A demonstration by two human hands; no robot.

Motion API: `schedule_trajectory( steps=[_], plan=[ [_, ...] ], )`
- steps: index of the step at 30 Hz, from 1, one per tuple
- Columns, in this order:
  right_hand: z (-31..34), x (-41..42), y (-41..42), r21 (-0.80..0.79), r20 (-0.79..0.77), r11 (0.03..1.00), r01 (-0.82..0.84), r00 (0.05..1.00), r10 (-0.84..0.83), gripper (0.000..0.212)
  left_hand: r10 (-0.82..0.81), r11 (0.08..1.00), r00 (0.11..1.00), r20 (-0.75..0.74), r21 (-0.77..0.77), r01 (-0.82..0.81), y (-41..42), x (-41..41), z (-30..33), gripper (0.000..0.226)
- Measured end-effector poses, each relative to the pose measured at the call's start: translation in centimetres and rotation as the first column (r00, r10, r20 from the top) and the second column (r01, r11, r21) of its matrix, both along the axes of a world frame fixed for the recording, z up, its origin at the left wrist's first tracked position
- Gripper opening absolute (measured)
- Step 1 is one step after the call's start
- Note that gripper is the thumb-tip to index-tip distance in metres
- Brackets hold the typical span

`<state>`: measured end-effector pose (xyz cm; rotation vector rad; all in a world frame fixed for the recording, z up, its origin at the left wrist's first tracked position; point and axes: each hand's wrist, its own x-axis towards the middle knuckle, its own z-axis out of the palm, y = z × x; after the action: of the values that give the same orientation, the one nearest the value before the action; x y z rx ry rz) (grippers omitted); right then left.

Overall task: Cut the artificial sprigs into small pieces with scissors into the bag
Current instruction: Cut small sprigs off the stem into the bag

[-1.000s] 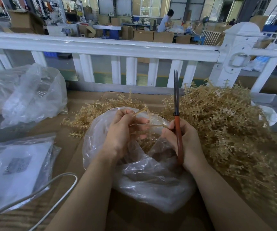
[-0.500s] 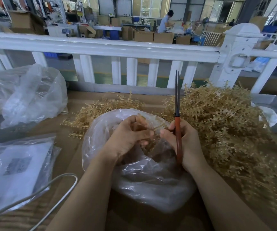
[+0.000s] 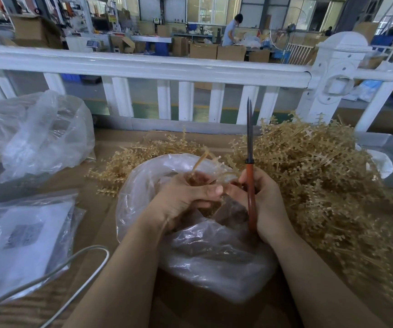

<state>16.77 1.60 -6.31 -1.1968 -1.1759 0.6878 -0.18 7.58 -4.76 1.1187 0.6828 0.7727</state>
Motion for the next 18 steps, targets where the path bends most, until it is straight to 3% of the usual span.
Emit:
schedule_trajectory(
  steps=[2, 5, 9, 14, 18],
  plan=[
    [0.1, 0.0, 0.0, 0.010, -0.066, 1.000, -0.012, 0.998, 0.013, 0.029, -0.073, 0.997, 0.996, -0.043, 0.015, 0.074, -0.1, -0.1, 0.1, 0.033],
    [0.1, 0.2, -0.1, 0.020, -0.119, 1.000, -0.011, 0.993, 0.013, 0.028, -0.165, 0.986, 0.986, 0.012, 0.000, 0.165, -0.5, 0.1, 0.3, 0.033],
    [0.4, 0.0, -0.2, -0.005, -0.093, 1.000, 0.000, 0.996, -0.001, 0.025, -0.056, 0.998, 0.997, -0.053, 0.032, 0.057, -0.9, 0.8, 0.4, 0.055],
    [-0.3, 0.3, 0.0, -0.012, -0.009, 1.000, 0.016, 1.000, -0.016, 0.027, 0.026, 1.000, 0.998, -0.052, 0.017, -0.025, -0.9, 0.9, 0.0, 0.014],
    [-0.3, 0.2, -0.1, 0.021, -0.018, 1.000, -0.005, 1.000, 0.005, 0.026, 0.033, 0.999, 0.999, -0.018, 0.000, -0.033, -0.8, 0.9, 0.1, 0.010]
  ],
)
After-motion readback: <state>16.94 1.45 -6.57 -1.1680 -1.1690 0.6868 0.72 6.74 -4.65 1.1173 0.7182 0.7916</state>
